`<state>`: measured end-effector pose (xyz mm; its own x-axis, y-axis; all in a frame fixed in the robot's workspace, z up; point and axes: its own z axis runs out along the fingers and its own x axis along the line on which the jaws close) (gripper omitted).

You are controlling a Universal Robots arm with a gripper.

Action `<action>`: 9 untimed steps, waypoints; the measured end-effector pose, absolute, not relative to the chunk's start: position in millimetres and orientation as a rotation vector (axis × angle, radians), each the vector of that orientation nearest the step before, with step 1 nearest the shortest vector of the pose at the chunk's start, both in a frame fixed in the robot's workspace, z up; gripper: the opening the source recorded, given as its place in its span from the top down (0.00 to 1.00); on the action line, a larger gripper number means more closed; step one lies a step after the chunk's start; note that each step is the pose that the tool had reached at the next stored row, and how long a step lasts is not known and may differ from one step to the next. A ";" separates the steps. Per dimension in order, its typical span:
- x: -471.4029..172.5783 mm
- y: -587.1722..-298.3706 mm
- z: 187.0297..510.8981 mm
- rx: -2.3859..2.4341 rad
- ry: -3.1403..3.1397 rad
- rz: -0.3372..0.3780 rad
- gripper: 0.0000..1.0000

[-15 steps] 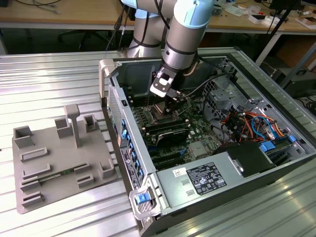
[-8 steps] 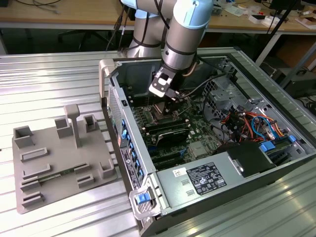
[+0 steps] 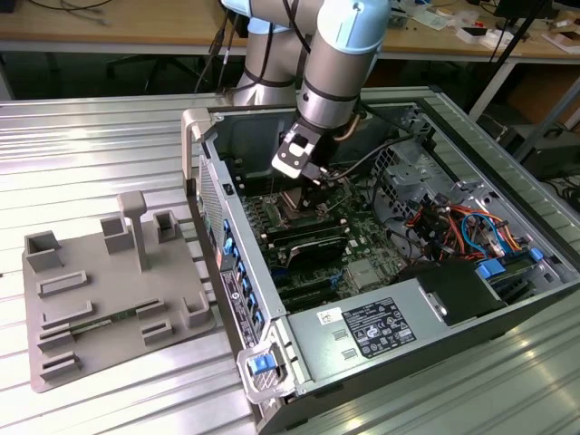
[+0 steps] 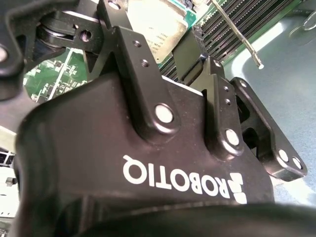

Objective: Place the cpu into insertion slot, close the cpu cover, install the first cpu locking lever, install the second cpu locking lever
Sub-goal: 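Place the cpu into insertion slot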

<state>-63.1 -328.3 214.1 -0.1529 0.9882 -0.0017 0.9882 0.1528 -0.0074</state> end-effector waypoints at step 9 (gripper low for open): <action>-64.6 -328.3 211.0 -2.102 -2.330 0.010 0.45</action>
<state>-64.6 -328.3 211.0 -0.1024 0.9947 -0.0017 0.9947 0.1024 -0.0074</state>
